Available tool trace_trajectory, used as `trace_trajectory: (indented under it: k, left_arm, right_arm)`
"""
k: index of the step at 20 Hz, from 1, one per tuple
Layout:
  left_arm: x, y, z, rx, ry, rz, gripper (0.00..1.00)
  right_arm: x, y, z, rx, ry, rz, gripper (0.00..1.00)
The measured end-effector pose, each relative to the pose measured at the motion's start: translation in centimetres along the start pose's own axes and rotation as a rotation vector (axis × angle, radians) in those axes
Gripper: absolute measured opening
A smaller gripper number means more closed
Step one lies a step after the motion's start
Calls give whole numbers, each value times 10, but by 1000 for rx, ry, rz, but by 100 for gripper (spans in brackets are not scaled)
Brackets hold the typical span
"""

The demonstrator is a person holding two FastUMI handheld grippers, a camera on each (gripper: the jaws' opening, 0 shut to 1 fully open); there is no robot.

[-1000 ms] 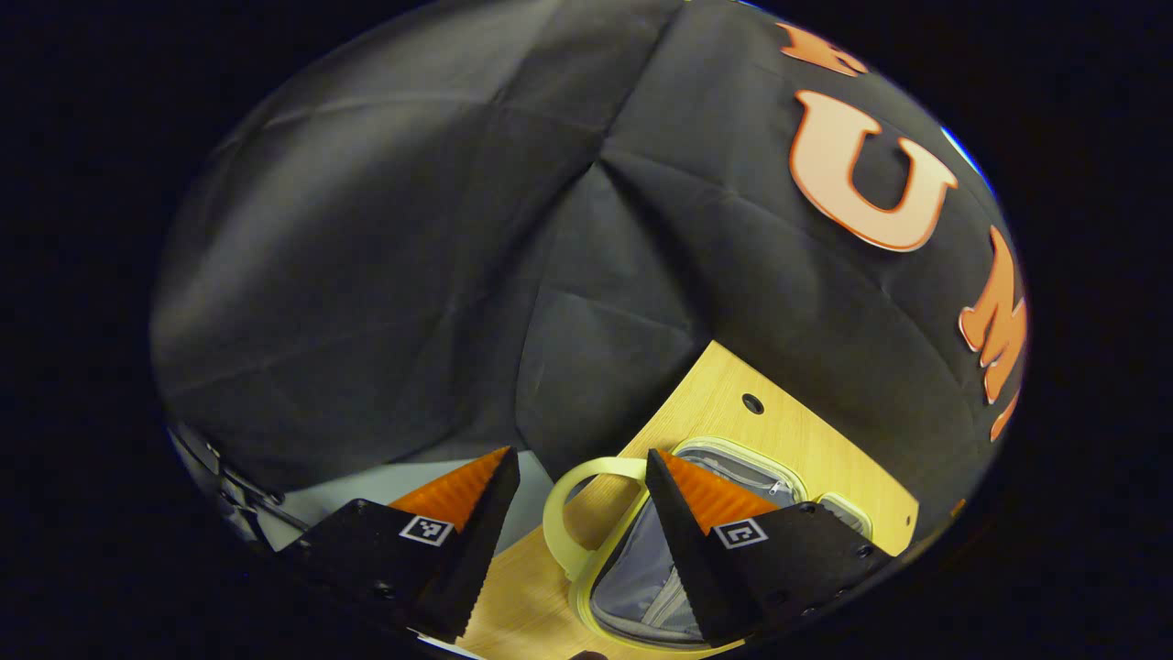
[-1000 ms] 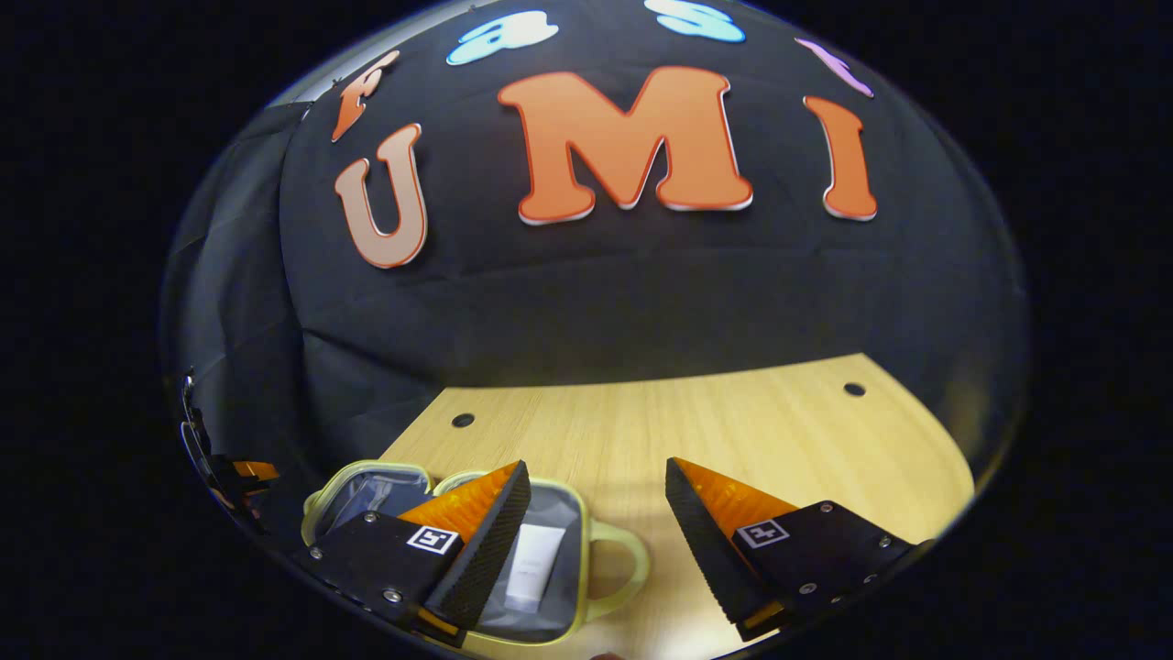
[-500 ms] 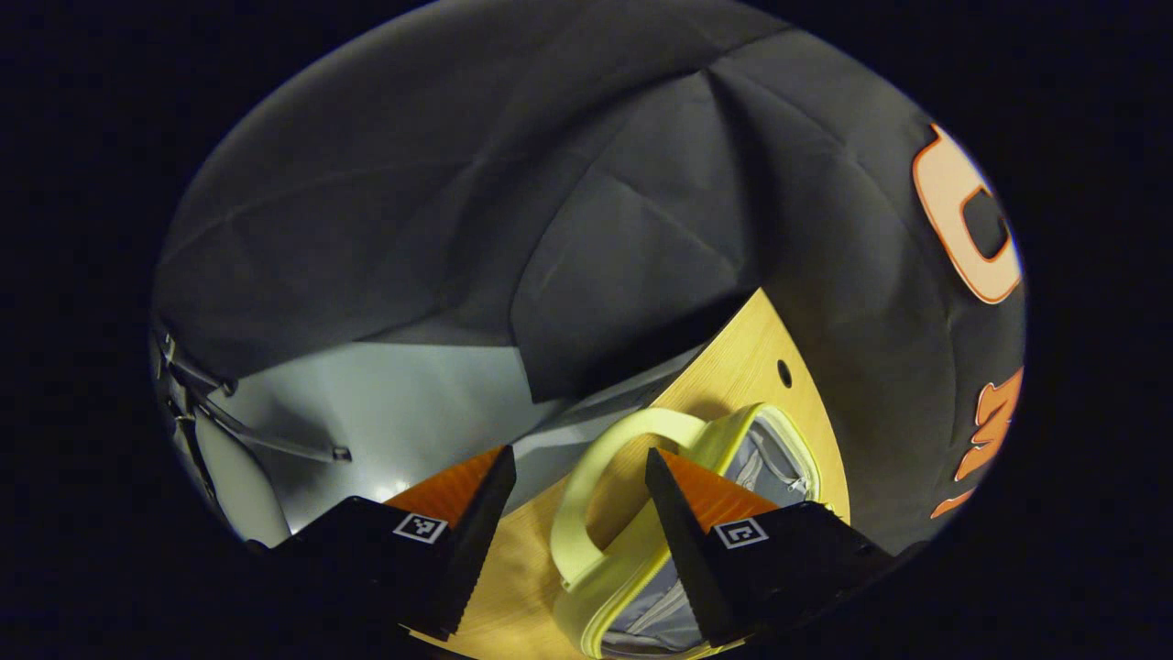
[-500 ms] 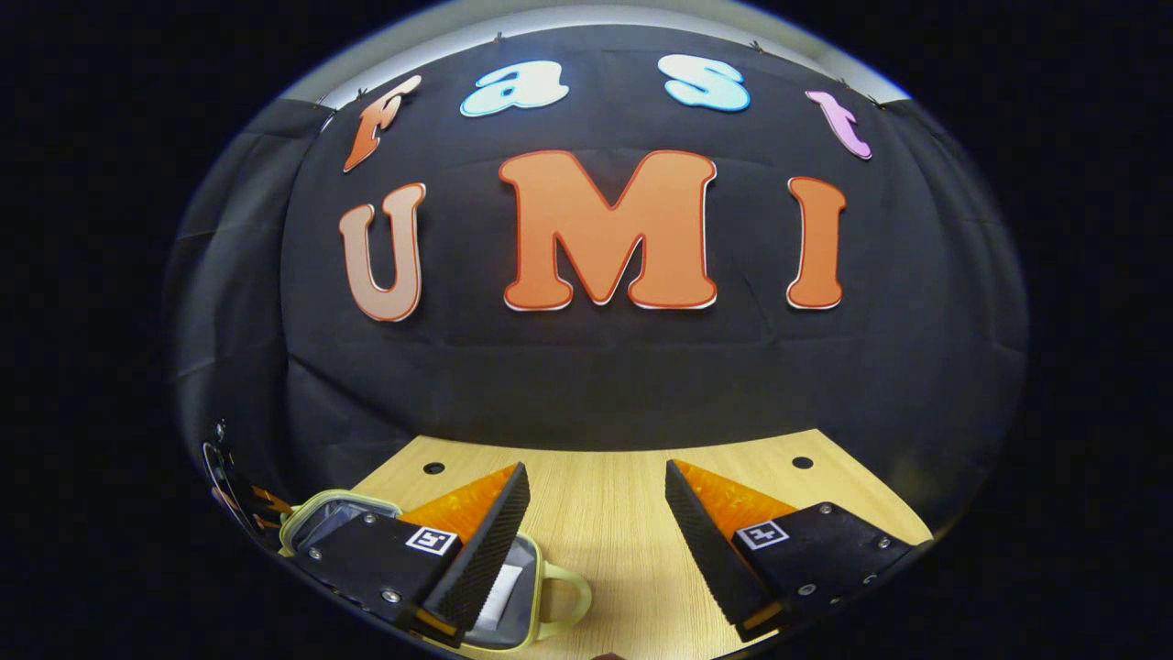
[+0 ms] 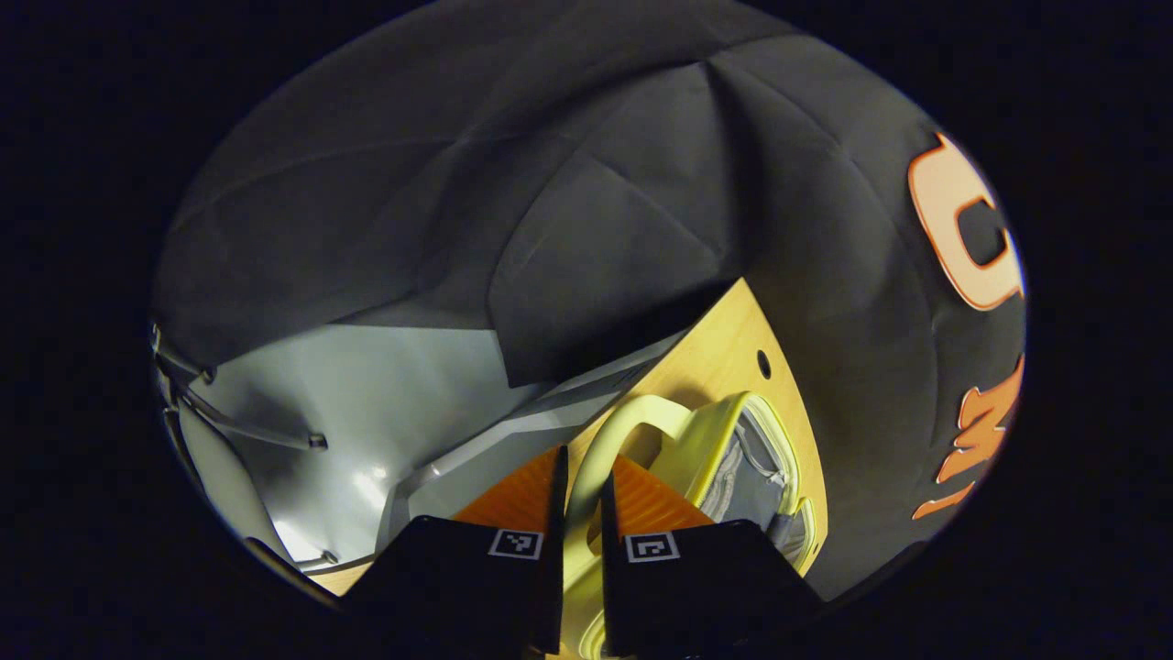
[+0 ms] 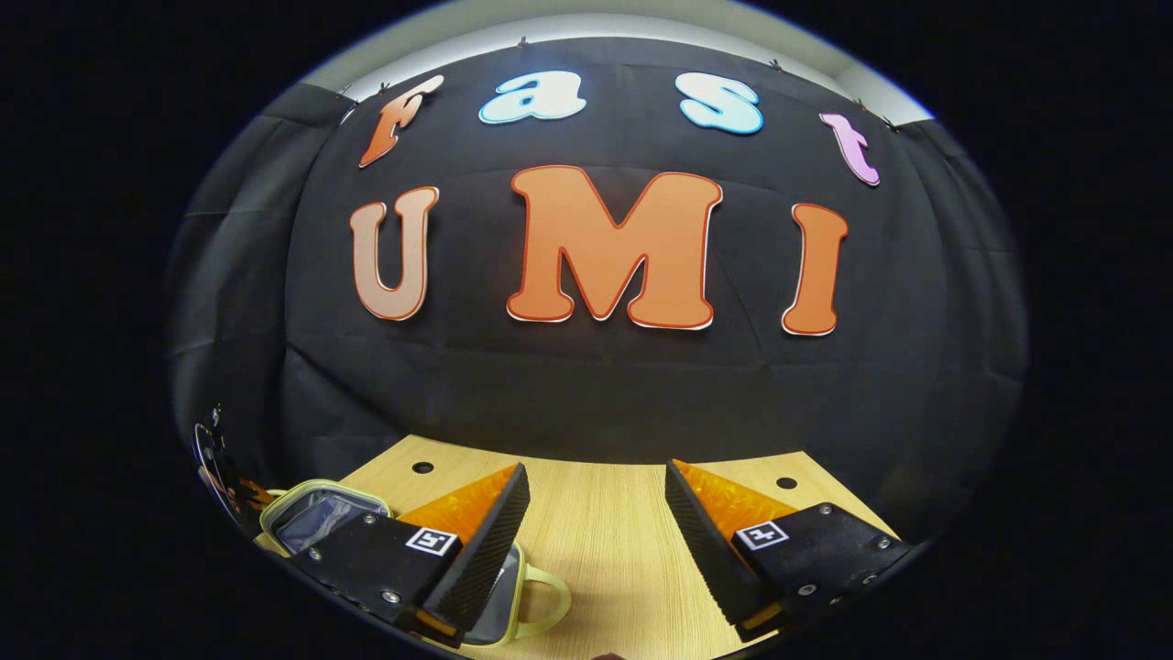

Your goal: First open the suitcase, pack the skin care products into it, and then close the suitcase.

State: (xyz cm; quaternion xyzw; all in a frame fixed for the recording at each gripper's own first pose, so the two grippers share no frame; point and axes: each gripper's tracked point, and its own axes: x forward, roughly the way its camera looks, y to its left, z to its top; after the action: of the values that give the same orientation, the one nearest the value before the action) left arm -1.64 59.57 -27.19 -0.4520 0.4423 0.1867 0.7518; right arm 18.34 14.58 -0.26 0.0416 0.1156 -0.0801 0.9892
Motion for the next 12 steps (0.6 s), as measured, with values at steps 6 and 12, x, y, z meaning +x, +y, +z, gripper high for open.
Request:
trace_trajectory:
  k: [6, 12]
  left_arm:
    - [-51, -59, 27, 227, -146, -45, 5]
    - [-126, -143, 37, 290, -230, -243, 5]
  right_arm:
    - [3, 11, 8, 3, -29, 35, 95]
    - [4, 21, 7, -2, -39, 71, 95]
